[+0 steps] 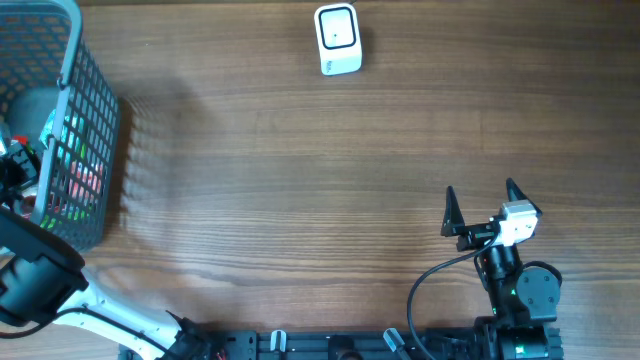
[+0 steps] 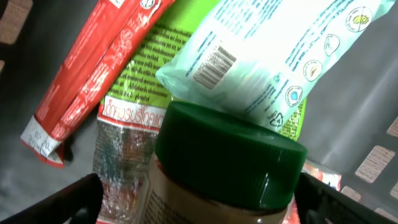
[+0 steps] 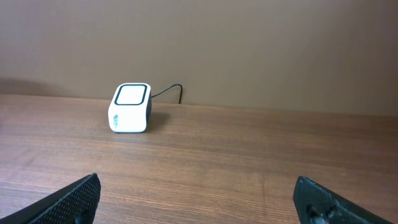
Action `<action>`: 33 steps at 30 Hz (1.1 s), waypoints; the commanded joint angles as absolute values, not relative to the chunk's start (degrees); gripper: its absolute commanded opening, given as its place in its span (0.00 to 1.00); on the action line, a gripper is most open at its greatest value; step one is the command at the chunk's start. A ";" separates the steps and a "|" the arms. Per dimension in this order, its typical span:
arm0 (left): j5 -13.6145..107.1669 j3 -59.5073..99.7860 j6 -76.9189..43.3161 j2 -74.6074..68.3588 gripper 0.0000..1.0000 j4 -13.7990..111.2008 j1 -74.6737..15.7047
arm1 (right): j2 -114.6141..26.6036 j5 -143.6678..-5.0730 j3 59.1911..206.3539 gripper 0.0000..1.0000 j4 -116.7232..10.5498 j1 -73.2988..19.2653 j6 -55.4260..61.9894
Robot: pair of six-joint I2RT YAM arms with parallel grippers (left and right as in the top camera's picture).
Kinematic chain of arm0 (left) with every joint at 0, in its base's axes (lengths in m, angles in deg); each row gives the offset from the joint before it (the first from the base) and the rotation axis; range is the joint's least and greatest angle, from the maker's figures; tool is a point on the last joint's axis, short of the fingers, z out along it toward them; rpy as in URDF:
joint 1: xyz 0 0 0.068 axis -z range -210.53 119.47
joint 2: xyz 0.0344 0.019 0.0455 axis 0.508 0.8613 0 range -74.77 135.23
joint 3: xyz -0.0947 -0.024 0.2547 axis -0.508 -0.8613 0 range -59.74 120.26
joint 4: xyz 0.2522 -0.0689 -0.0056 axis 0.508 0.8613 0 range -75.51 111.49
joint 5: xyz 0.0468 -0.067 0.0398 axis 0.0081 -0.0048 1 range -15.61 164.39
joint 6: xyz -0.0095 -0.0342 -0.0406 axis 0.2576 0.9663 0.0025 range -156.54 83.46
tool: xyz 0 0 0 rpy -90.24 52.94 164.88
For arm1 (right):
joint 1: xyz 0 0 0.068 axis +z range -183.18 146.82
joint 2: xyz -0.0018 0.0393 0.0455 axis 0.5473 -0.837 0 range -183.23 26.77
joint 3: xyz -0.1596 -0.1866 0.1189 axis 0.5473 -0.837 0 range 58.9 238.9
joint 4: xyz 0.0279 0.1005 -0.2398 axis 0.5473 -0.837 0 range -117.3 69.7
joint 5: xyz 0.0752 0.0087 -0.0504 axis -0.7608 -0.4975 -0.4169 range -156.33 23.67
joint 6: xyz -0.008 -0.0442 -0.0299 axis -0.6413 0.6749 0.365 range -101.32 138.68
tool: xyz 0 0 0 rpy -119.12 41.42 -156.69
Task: Scan the item barcode
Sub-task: 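Swing the left gripper over the basket and lower toward the green-capped jar, then grasp the green-capped jar with the left gripper and lift it out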
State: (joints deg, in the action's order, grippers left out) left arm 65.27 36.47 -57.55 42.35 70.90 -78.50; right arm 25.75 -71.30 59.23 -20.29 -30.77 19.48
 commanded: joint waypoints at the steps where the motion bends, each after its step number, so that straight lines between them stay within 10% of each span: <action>1: 63.28 35.81 -58.91 43.25 0.87 70.18 -78.43 | 25.75 -72.15 59.19 1.00 -19.98 -31.01 20.16; 33: 63.50 36.49 -60.07 43.59 0.55 69.21 -78.43 | 25.75 -72.15 59.19 0.99 -19.98 -31.01 20.16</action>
State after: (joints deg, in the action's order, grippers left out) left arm 63.61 34.67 -60.44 45.34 69.15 -78.50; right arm 25.75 -71.30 59.23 -20.29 -30.77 19.48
